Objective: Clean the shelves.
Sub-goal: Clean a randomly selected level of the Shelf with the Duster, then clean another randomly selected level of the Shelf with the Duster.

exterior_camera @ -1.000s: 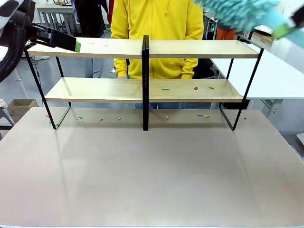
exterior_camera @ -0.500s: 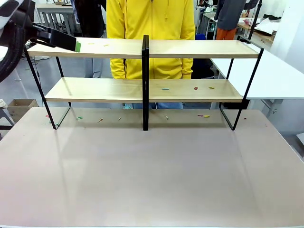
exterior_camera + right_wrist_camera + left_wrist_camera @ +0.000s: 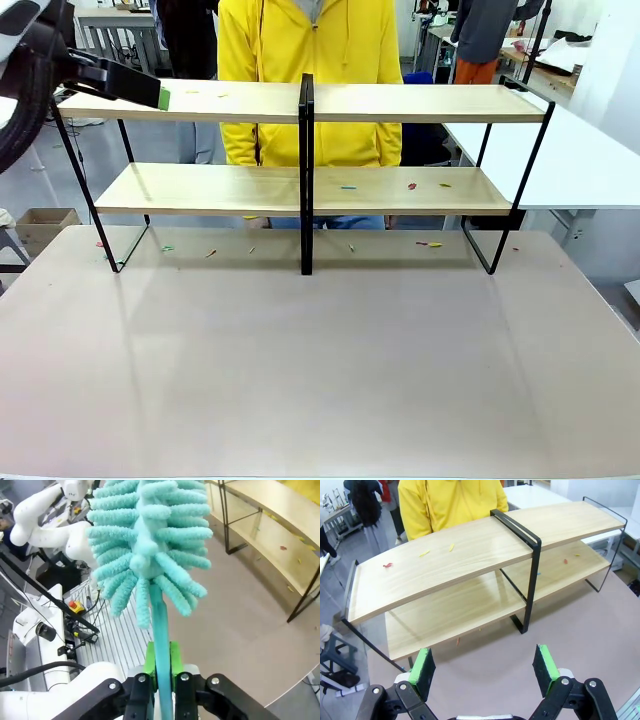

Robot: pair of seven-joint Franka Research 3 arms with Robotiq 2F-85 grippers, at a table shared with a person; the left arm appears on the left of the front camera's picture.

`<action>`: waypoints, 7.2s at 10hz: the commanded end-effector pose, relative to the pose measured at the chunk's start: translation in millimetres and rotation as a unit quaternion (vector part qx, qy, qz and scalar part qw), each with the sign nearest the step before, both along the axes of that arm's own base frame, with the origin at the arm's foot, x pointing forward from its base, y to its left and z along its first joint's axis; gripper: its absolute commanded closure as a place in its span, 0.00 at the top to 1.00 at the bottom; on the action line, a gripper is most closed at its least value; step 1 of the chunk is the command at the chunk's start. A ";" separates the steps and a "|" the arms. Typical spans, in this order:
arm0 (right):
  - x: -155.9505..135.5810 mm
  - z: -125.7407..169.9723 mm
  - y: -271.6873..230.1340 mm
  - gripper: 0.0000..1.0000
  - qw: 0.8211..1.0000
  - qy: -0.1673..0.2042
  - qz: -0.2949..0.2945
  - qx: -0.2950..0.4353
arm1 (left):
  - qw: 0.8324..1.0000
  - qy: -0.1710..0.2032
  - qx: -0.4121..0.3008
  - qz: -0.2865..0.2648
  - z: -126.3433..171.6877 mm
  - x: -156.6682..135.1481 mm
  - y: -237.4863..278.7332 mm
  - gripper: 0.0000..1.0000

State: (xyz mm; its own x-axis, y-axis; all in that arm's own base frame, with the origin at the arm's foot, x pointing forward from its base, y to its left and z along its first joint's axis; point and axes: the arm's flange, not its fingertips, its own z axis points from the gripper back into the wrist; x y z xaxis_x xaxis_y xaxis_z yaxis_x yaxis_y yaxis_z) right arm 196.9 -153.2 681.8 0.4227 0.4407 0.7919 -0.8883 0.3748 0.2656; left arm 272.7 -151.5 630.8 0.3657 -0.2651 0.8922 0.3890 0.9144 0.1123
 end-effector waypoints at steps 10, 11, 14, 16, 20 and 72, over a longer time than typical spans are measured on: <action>3.9 10.9 1.5 0.12 1.000 -0.001 0.014 0.007 | 1.000 0.000 -0.001 0.001 0.2 0.3 0.4 1.00; 3.9 10.9 1.5 0.12 1.000 -0.001 0.014 0.007 | 1.000 0.000 -0.001 0.001 0.2 0.3 0.4 1.00; 22.9 8.8 42.5 0.12 0.994 0.051 0.022 -0.098 | 1.000 0.000 -0.001 0.001 0.2 0.3 0.4 1.00; 23.1 5.4 88.6 0.12 0.969 0.089 0.064 -0.219 | 1.000 0.000 -0.001 0.001 0.2 0.3 0.4 1.00; -16.8 10.3 60.7 0.12 0.975 0.063 0.089 -0.196 | 1.000 0.000 -0.001 0.001 0.2 0.3 0.4 1.00; 230.8 -282.9 615.0 0.00 0.826 0.232 -0.372 -0.356 | 1.000 0.000 -0.001 0.001 0.2 0.3 0.4 1.00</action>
